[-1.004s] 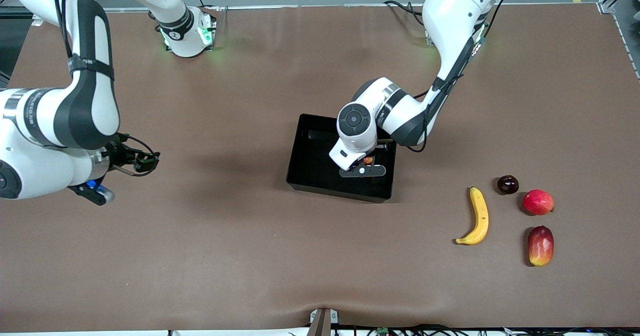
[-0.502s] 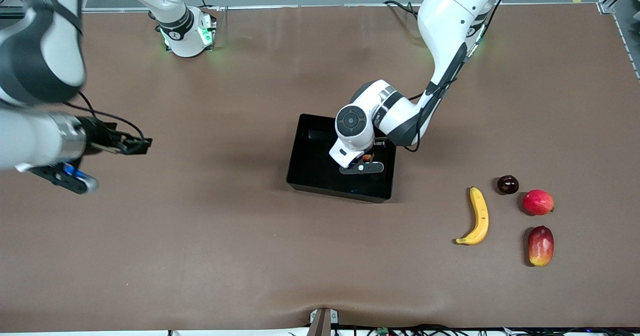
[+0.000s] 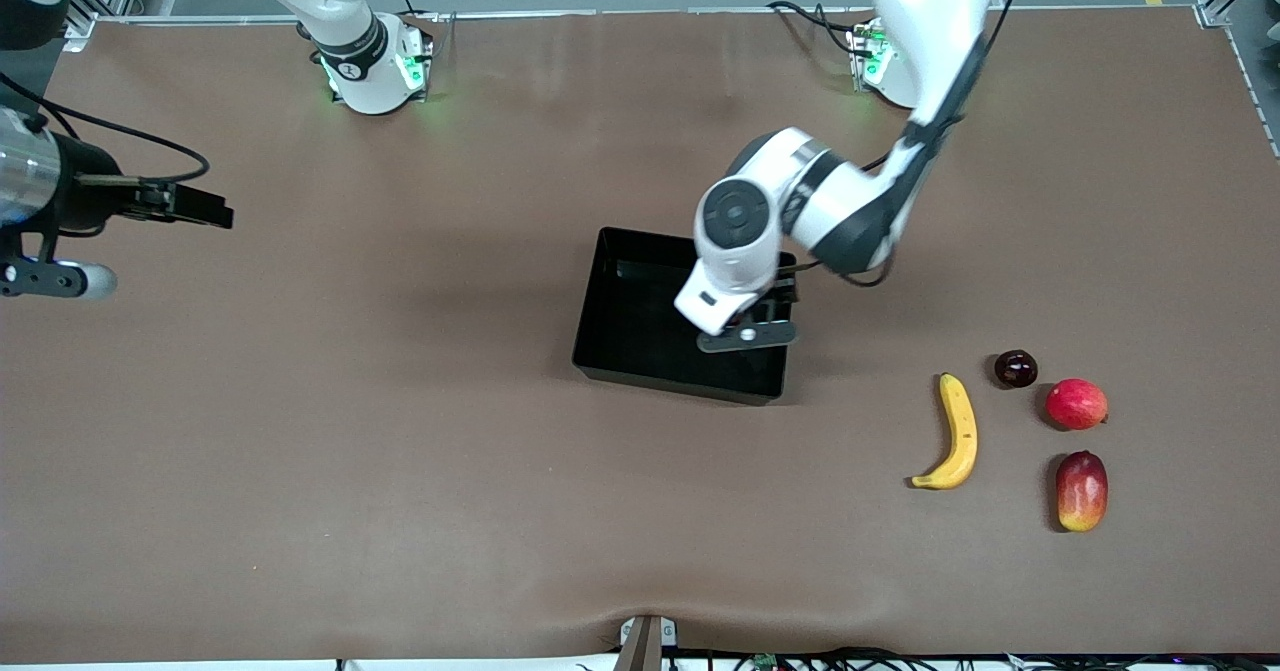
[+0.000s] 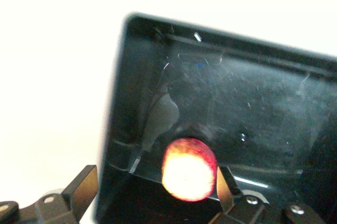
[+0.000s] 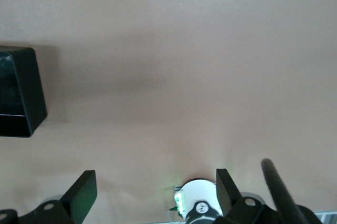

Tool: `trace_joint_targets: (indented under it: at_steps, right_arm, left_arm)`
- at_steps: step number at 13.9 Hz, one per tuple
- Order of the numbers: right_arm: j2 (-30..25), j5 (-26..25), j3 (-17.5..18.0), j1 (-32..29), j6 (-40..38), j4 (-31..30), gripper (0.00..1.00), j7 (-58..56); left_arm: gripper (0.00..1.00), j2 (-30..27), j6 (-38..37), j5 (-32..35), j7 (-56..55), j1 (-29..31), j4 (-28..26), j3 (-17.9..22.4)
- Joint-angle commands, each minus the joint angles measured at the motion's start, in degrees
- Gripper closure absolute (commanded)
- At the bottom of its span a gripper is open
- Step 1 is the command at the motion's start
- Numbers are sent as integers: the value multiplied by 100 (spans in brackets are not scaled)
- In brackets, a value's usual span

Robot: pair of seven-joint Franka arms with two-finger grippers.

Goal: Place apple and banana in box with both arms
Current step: 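Release the apple into the box while the right gripper withdraws, then move the left gripper to the yellow banana and grasp it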

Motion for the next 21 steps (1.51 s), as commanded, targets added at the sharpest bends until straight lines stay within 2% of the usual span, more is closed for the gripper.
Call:
trace_joint_targets:
  at_steps: [1,3,5,8,10,14,16,18,20,21]
  right_arm:
    - [-1153,-280,165,-126,959,-1699,0,-681]
    - [-1551,-324,130,-317,1480,-2379,0,-1400]
    - [-1518,-316,129,-678,1464,-2382,0,-2070]
    - [-1509,-289,147,-715,1403,-2347,0,-2134]
    - [-1509,-263,156,-723,1368,-2285,0,-2142]
    - [-1509,-245,147,-741,1245,-2285,0,-2142]
    - [-1509,-245,147,-741,1201,-2285,0,-2134]
    - [-1509,-236,147,-750,1192,-2285,0,-2125]
    - [-1509,-201,147,-741,1192,-2285,0,-2125]
    - [-1500,-201,147,-741,1200,-2285,0,-2125]
  left_arm:
    - [0,-282,-263,113,955,725,-120,14]
    - [0,-212,-202,348,1852,1315,-94,31]
    - [0,-80,69,648,2530,1860,-102,22]
    - [0,288,894,658,3646,2546,-102,14]
    - [0,630,1448,649,3974,2750,-94,22]
    - [8,1167,2248,658,4001,2961,-85,31]
    - [18,1370,2460,649,4045,2988,-85,31]
    - [37,1388,2488,649,4045,2988,-85,40]
    - [45,1379,2488,658,4045,2996,-93,49]
    - [53,1379,2488,658,4045,3005,-93,49]
